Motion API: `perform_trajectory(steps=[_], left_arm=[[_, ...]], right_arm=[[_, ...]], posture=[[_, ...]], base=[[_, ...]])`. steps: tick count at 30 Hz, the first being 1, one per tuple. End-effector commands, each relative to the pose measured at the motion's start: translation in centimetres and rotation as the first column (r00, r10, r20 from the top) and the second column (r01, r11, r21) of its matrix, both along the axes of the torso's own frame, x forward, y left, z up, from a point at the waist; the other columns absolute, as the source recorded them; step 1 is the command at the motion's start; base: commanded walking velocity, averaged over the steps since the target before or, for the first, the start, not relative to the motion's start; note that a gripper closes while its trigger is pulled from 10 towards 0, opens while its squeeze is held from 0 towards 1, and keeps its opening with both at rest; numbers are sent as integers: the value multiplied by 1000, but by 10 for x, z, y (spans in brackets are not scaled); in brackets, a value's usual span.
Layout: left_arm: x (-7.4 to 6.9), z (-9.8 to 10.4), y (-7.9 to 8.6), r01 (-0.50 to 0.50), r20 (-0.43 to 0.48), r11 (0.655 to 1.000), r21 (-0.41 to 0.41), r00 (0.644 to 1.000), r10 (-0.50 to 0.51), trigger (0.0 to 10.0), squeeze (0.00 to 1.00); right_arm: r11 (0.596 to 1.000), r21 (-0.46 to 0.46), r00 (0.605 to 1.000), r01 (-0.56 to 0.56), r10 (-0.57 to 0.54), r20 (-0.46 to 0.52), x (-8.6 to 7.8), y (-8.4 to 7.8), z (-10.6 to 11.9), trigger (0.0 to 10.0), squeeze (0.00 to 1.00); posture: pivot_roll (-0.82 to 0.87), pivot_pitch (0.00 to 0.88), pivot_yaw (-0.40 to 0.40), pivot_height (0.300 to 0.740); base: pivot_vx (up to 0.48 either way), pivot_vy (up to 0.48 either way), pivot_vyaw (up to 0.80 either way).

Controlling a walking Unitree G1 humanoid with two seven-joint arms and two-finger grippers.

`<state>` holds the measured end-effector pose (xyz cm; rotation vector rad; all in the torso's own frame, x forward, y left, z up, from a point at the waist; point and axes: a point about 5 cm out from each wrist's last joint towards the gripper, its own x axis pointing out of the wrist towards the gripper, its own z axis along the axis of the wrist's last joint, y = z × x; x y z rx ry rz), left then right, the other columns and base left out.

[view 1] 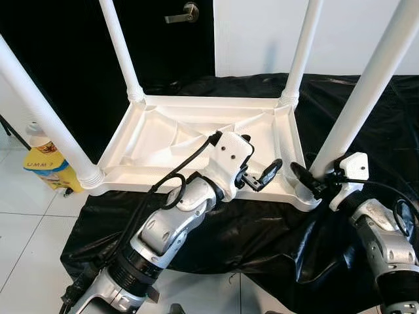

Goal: Building children table

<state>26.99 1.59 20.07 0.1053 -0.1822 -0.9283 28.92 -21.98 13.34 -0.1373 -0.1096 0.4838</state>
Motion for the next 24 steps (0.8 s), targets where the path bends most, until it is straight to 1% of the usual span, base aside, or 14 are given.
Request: perform_trajectory(steps=[1,3,4,6,7,13,15,16,17,19,20,21,23,24], left_arm=[[-9,-4,-5,170,-18,985,39,985,-169,10000,0],[-9,-4,-6,173,-18,984,38,985,-173,10000,0],[-9,-4,-6,173,-18,984,38,985,-173,10000,0],[-10,-3,-8,176,-17,984,32,984,-175,10000,0],[-10,-3,-8,176,-17,984,32,984,-175,10000,0],[-9,-3,-9,170,-15,985,29,985,-170,10000,0],[-8,-2,-9,166,-12,986,27,986,-165,10000,0],[-8,-2,-9,166,-12,986,27,986,-165,10000,0],[-7,-2,-9,160,-10,987,27,987,-160,10000,0],[-7,-2,-9,160,-10,987,27,987,-160,10000,0],[-6,-1,-8,153,-8,988,26,988,-153,10000,0],[-6,-1,-8,153,-8,988,26,988,-153,10000,0],[-4,0,-8,145,-2,989,25,989,-145,10000,0],[-4,0,-8,145,-2,989,25,989,-145,10000,0]], right_arm=[[1000,0,995,11,-10,-102,-5,1,-22,10000,0],[996,14,991,90,-89,-99,-6,2,-24,10000,0],[996,14,991,90,-89,-99,-6,2,-24,10000,0],[979,-17,972,202,-202,-121,-5,4,-31,10000,0],[979,-17,972,202,-202,-121,-5,4,-31,10000,0],[954,13,944,299,-293,-153,-7,14,-38,10000,0],[922,38,912,386,-375,-168,-7,20,-40,10000,0],[922,38,912,386,-375,-168,-7,20,-40,10000,0],[902,48,893,428,-415,-172,-8,23,-40,10000,0],[902,48,893,428,-415,-172,-8,23,-40,10000,0],[876,59,869,478,-462,-177,-9,27,-41,10000,0],[876,59,869,478,-462,-177,-9,27,-41,10000,0],[813,71,809,578,-560,-178,-12,33,-40,10000,0],[813,71,809,578,-560,-178,-12,33,-40,10000,0]], posture=[[-36,19,40,740],[-43,18,37,740],[-43,18,37,740],[-49,16,30,740],[-49,16,30,740],[-53,14,25,740],[-49,12,17,740],[-49,12,17,740],[-48,12,12,740],[-48,12,12,740],[-48,9,11,740],[-48,9,11,740],[-44,2,6,740],[-44,2,6,740]], base=[[0,0,0],[0,0,0],[0,0,0],[0,0,0],[0,0,0],[0,0,0],[0,0,0],[0,0,0],[0,0,0],[0,0,0],[0,0,0],[0,0,0],[0,0,0],[0,0,0]])
